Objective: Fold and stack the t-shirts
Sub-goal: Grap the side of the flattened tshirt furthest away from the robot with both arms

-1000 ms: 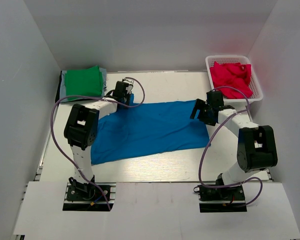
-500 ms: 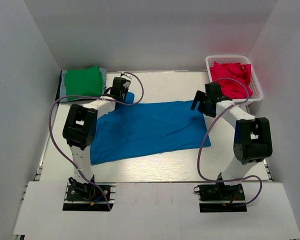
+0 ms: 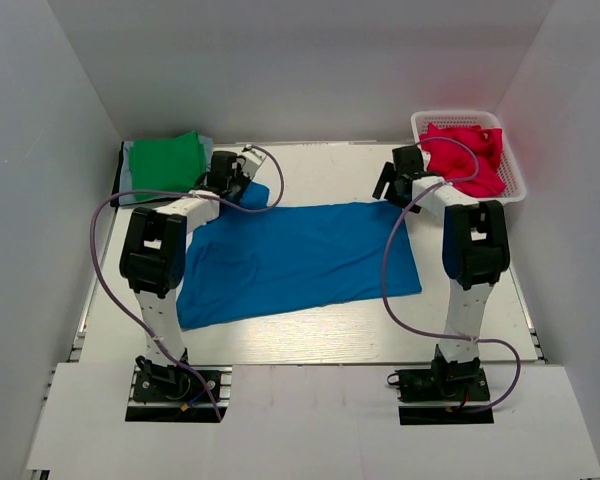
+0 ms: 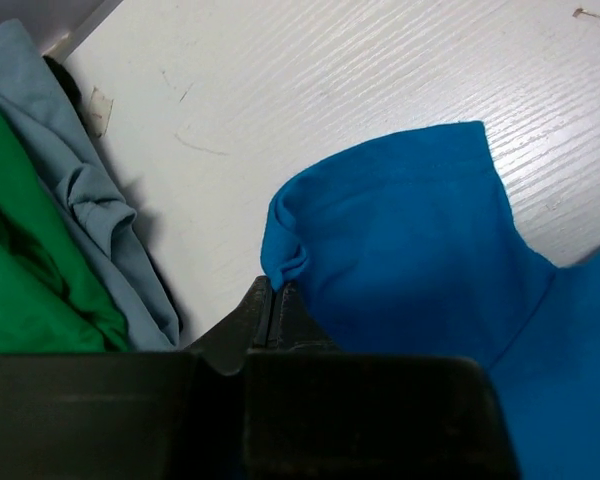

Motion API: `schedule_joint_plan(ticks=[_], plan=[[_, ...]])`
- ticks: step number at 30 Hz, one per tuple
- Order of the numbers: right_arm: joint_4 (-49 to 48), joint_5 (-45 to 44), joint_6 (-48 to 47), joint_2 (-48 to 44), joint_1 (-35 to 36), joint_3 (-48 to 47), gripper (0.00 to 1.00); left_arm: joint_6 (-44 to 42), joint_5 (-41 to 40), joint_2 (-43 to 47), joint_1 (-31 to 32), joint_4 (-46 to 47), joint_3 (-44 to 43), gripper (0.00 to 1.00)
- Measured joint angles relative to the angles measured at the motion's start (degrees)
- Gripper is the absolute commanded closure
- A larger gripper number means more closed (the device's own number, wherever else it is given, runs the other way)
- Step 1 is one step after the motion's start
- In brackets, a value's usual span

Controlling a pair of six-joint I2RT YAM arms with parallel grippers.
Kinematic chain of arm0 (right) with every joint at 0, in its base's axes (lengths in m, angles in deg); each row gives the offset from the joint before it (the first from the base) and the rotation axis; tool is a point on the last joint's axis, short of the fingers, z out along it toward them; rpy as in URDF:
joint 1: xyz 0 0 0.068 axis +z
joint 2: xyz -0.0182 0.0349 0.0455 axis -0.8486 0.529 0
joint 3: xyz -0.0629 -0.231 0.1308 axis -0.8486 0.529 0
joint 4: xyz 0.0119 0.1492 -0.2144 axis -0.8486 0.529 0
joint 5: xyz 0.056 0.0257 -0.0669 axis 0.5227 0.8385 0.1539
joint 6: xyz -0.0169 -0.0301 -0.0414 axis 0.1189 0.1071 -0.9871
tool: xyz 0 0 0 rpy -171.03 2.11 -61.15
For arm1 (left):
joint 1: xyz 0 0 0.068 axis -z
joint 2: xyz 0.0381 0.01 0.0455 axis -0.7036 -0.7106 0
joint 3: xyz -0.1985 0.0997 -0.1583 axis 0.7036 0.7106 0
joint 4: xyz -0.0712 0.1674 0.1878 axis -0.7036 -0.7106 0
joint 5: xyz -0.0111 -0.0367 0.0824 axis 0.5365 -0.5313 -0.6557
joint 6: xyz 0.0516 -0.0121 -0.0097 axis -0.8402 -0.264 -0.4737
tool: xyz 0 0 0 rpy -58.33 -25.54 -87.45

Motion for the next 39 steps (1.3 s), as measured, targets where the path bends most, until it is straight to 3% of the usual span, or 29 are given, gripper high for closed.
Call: schedule_joint_plan(ticks=[7,14,18,19,21,22,24,30,39], plan=[[-1.3,-4.8,0.7,4.2,1.0,-2.9,0.17,-3.8,8.7,0.0,-2.5,-0.4,-0.5,1.0],[-1.9,-6.4,0.9,7.2,1.0,-5.3,0.34,-5.6,15.4,0.0,-3.9,-1.3,-2.1,1.0],[-2.0,-6.7,0.6,8.5,1.0,-7.0,0.51,-6.2,17.5,0.0,-4.5,-1.5,-2.1,1.0],[-1.9,-6.8,0.6,8.5,1.0,-7.0,0.66,-6.3,17.9,0.0,-4.7,-1.5,-2.1,1.0],[-2.0,-7.1,0.5,8.5,1.0,-6.9,0.8,-6.4,18.5,0.0,-4.9,-1.7,-2.1,1.0],[-2.0,-7.4,0.4,8.5,1.0,-6.8,0.93,-6.4,18.7,0.0,-5.0,-1.7,-2.1,1.0],[-2.4,-7.7,0.0,8.5,1.0,-6.4,1.0,-6.2,18.9,0.7,-5.2,-1.6,-1.0,1.0],[-4.7,-8.8,-1.0,6.7,1.6,-3.4,1.0,-3.4,19.4,10.5,-5.6,-1.1,10.1,1.0],[-7.7,-10.8,-1.8,-4.0,2.5,7.5,1.0,6.0,19.4,30.9,-5.1,2.0,26.4,1.0]])
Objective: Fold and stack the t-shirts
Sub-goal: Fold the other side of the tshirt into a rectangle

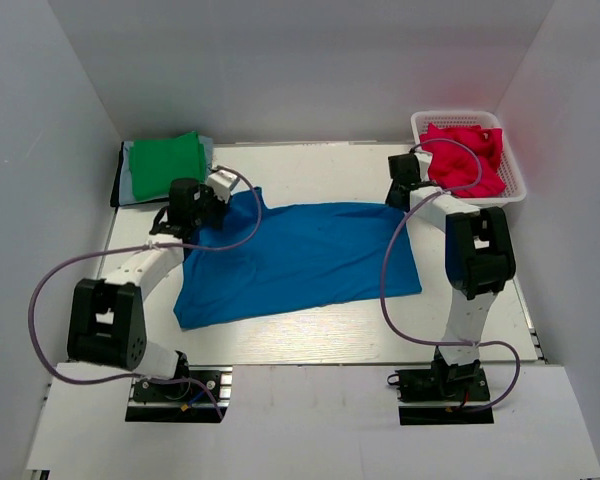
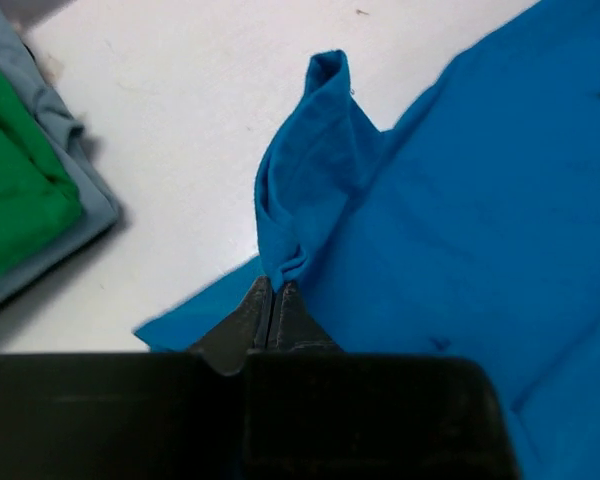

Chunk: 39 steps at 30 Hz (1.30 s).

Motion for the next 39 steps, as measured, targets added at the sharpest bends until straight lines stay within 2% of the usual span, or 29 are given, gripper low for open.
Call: schedule_joint_plan(ticks=[11,18,24,31,39], plan=[[-1.4,0.2,0.9,-1.5,-0.1,2.3,1.0,18.5,0.5,17.2,0.4,-5.0,13.4,1.0],[-1.6,0.7,1.2,-4.8,-0.1,5.2,1.0,32.8,0.7,32.5,0.8,-4.8,26.1,1.0],[-1.5,1.4,1.2,-5.0,-0.1,5.3,1.0,42.1,-2.6,43.3,0.8,-7.0,33.0,1.0],[-1.0,1.6,1.2,-5.7,-0.2,5.4,1.0,46.9,-5.3,59.8,0.8,-9.1,37.7,1.0],[-0.7,1.9,1.4,-8.0,-0.7,8.1,1.0,49.7,-5.7,65.5,0.8,-14.7,40.8,1.0]])
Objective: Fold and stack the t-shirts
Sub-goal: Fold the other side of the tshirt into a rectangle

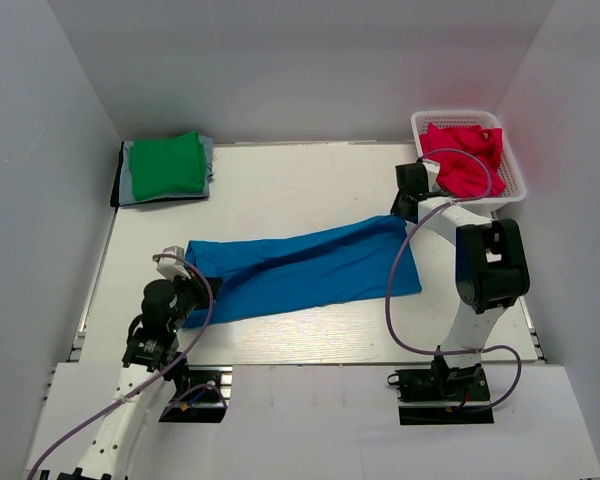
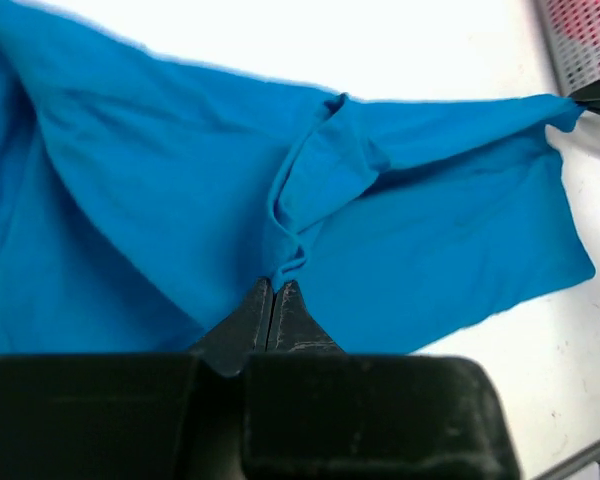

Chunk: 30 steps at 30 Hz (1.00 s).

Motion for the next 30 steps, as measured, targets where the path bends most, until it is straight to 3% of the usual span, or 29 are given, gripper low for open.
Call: schedule_joint_plan(ticks=[3,6,7,8,9,10,16,21,25,30], plan=[[0.5,0.7,0.9,-0.3,-0.3,2.1,0.97,2.5,-0.1,0.3,0.0,-3.4,0.3,0.99],[1.0,1.3,1.9,-1.0,-0.6,4.8,0.87,5.6,-1.3,0.5,0.0,-6.8,0.4,0.45],[1.5,1.2,2.4,-1.5,-0.6,5.8,0.75,7.0,-2.1,0.3,0.0,-8.0,0.4,0.21],[2.2,1.1,3.2,-2.2,-0.7,6.7,0.57,8.7,-3.0,-0.1,0.0,-9.4,0.4,0.0],[3.0,0.8,4.2,-3.1,-0.8,7.6,0.27,10.4,-3.9,-0.6,0.0,-10.8,0.4,0.0],[3.5,-0.1,5.0,-4.4,-0.9,8.6,0.1,12.2,-5.0,-1.3,0.0,-12.3,0.4,0.0],[5.6,-3.8,5.6,-15.7,-1.3,12.6,0.1,14.6,-6.1,-5.4,0.0,-14.1,-3.2,0.0],[2.8,2.6,1.5,-20.3,-1.1,12.6,0.1,13.5,-7.0,-11.8,0.0,-8.2,-11.9,0.0],[-0.5,12.9,-3.5,-18.4,1.3,12.3,0.1,11.7,-6.7,-22.7,0.0,-0.7,-17.3,0.0],[-0.8,18.8,-8.4,-10.2,6.6,8.3,0.1,10.2,-1.7,-44.4,0.0,6.5,-22.6,0.0]])
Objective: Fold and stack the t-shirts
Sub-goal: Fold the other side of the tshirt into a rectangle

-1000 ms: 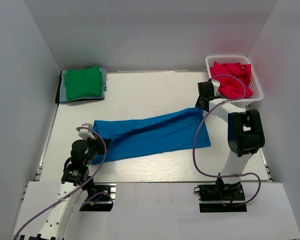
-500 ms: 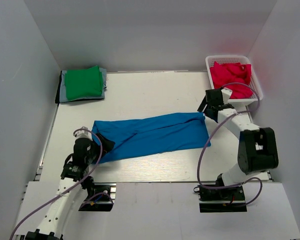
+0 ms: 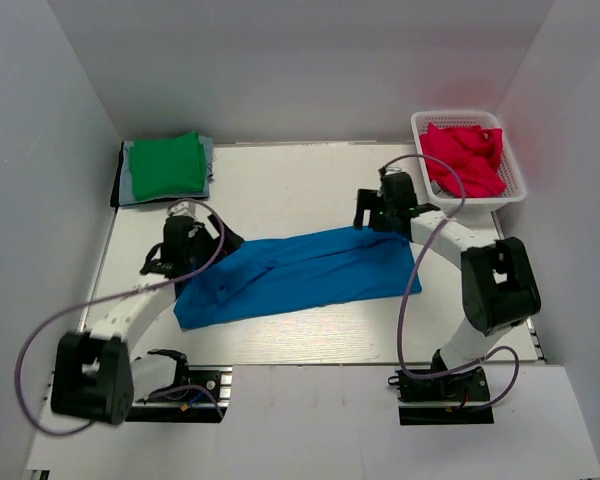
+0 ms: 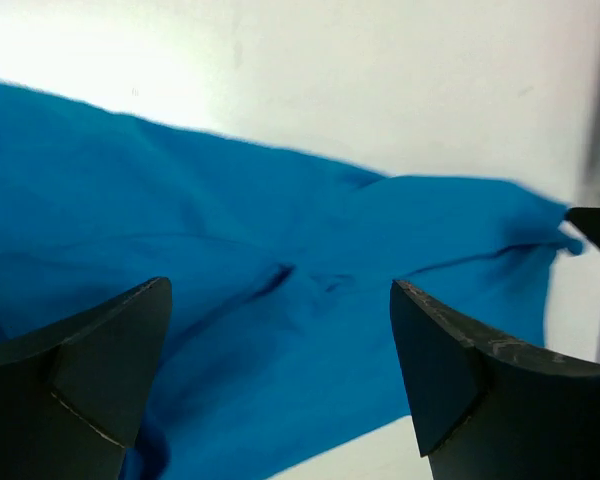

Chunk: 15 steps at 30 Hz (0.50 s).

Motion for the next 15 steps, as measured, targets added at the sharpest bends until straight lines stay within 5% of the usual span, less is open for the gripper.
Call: schedule_joint_plan(ticks=[5,15], plan=[[1.4,-0.5,-1.5,5.2,3.6,-0.8,0.1,-0.8,2.2,-12.8,0.3,0.3,-0.3,0.0],[7.5,-14.7,3.4,7.7,0.4,-0.8,0.1,-1.0,-6.5,-12.7,0.4,-2.7,0.5,0.0]])
